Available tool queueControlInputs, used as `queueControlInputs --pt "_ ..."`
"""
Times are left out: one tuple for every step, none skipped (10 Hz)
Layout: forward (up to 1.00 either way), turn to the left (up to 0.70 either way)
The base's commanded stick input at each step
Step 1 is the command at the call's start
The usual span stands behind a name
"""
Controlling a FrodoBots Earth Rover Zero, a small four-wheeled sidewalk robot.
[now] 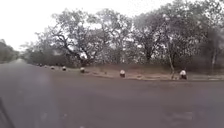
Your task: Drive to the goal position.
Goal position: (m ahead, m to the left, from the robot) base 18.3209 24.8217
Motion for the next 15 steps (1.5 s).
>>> queueControlInputs --pt "1.00 0.40" --pt "1.00 0.40" --pt "1.00 0.40" --pt "1.00 0.40" --pt "1.00 0.40" --pt "1.00 0.40" --pt "1.00 0.39" --pt "1.00 0.38" --pt "1.00 0.02" --pt "1.00 0.02" --pt "1.00 0.02" --pt "1.00 0.00" --pt "1.00 0.00" --pt "1.00 0.00" --pt "1.00 0.00"
